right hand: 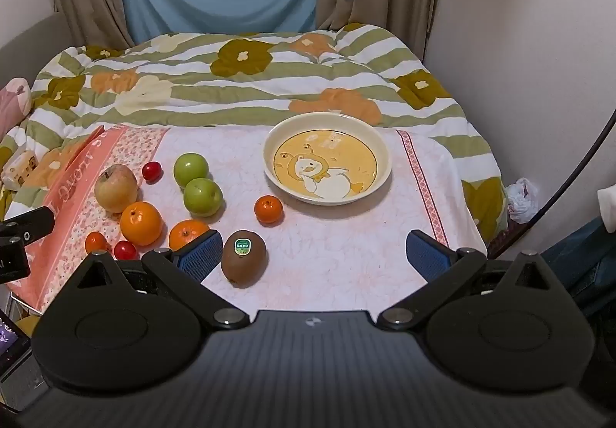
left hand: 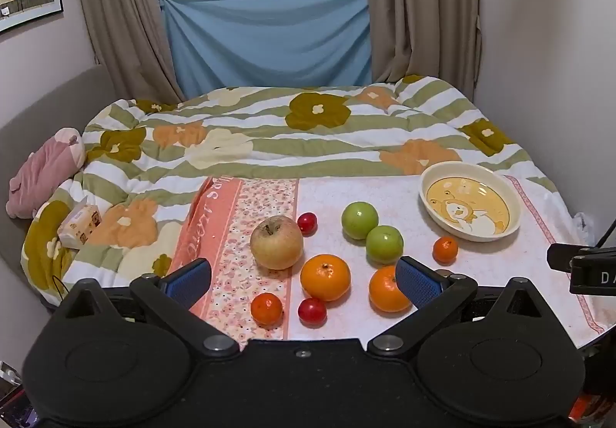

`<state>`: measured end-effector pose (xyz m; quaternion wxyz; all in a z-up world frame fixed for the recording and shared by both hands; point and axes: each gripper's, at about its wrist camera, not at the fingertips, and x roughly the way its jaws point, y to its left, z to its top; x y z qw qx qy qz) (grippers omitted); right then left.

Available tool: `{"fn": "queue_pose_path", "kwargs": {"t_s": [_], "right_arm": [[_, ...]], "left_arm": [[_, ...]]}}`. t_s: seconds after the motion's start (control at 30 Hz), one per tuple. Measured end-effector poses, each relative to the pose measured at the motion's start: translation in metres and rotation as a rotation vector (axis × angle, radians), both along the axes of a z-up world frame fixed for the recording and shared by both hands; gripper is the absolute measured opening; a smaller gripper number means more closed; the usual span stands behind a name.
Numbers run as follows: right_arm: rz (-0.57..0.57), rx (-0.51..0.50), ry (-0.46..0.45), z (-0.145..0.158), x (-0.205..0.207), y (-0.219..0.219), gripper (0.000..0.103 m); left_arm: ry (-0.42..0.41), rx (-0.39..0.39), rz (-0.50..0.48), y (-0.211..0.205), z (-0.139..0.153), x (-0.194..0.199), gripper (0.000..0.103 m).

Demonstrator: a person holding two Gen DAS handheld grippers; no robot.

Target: Organize fruits

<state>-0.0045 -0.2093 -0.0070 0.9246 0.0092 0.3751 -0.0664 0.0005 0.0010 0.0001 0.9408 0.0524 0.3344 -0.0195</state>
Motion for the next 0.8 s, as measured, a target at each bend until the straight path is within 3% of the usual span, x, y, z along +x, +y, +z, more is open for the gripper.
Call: {"fn": "queue_pose_path", "kwargs": {"t_s": [0.8], "right_arm": [[-0.005,0.008,-0.002,0.0040,0.0000,-0.0028,0.103]], "left_arm": [[-0.004,-0.001,-0.004,0.0000,0.0007,0.0000,0.103]]}}
